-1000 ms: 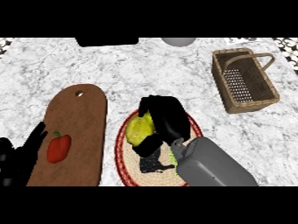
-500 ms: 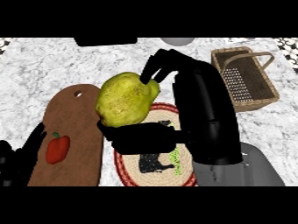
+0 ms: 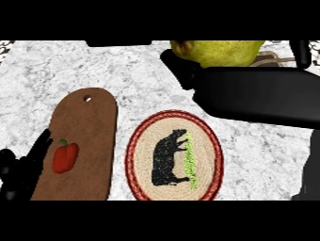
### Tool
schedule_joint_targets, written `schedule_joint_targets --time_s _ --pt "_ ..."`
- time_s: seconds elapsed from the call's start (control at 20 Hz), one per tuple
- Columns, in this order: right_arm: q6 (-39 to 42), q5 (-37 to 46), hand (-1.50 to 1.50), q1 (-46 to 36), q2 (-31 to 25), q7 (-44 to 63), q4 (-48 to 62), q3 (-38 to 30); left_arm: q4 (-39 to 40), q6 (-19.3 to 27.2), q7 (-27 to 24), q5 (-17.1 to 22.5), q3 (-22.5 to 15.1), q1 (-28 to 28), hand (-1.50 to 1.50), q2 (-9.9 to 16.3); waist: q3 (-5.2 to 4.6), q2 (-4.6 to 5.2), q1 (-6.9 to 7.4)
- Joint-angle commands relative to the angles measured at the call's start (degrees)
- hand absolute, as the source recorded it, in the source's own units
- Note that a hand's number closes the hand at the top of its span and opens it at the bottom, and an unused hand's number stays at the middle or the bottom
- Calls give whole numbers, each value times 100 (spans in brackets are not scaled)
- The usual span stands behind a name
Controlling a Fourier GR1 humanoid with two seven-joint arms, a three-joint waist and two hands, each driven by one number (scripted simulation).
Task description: Pick the pear from the placemat and place it in the basket
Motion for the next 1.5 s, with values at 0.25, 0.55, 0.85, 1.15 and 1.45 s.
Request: schedule_joint_targets --time_s 0.25,0.55,0.85,1.15,1.45 --pt "1046 -776 150 -826 -953 593 965 -1338 155 -117 448 85 -252 102 0 -264 -78 96 127" --pt "1214 -979 150 -1024 -1588 -127 1883 -1672 374 -318 64 7 -273 302 0 -260 -85 124 236" --pt "785 -990 150 -817 -1539 -895 2674 -1841 479 -147 332 -140 -358 -83 0 -454 -78 155 267" --pt "175 -1292 150 -224 -1328 -1315 2765 -2535 416 -375 266 19 -174 -20 0 -337 -71 145 240" --pt "-19 -1377 150 450 -1202 -2046 2869 -2565 531 -99 358 -222 -243 -190 0 -576 -71 147 214"
